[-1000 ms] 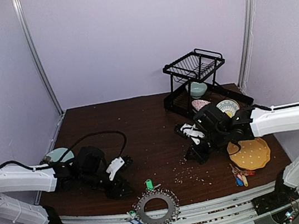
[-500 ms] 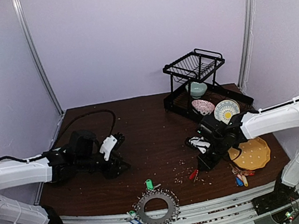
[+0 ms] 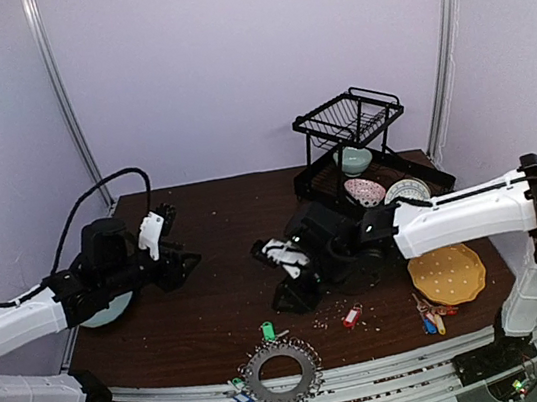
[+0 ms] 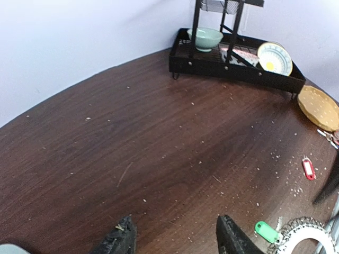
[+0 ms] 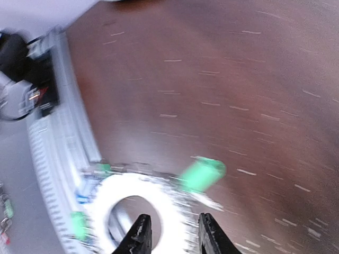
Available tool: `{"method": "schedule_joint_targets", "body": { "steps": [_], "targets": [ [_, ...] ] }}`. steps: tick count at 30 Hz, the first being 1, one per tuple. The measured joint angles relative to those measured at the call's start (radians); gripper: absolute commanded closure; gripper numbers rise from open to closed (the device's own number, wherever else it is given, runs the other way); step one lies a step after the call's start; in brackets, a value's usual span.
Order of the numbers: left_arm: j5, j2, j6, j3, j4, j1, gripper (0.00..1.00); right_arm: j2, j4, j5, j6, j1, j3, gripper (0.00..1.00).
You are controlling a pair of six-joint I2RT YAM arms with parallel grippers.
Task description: Put the keys on the keyring
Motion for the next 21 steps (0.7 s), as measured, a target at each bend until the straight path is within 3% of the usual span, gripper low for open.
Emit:
{"method": "schedule_joint_targets", "body": {
  "steps": [6, 10, 16, 21],
  "targets": [
    [-0.056, -0.082, -0.008, -0.012, 0.003, 0.02, 0.46, 0.266, 0.068, -0.087, 0.058, 0.135, 0.158, 0.63],
    [-0.07, -0.096, -0.008, -0.012, 0.002, 0.02, 0.46, 0.383, 0.03, -0.098, 0.06, 0.161, 0.235, 0.81],
    [-0.073, -0.103, -0.007, -0.012, 0.0, 0.021, 0.46, 0.409, -0.005, -0.107, 0.083, 0.171, 0.258, 0.82],
    [-0.073, -0.104, -0.007, -0.012, -0.001, 0.026, 0.46, 0.405, -0.04, -0.091, 0.083, 0.178, 0.259, 0.75]
  ]
}}
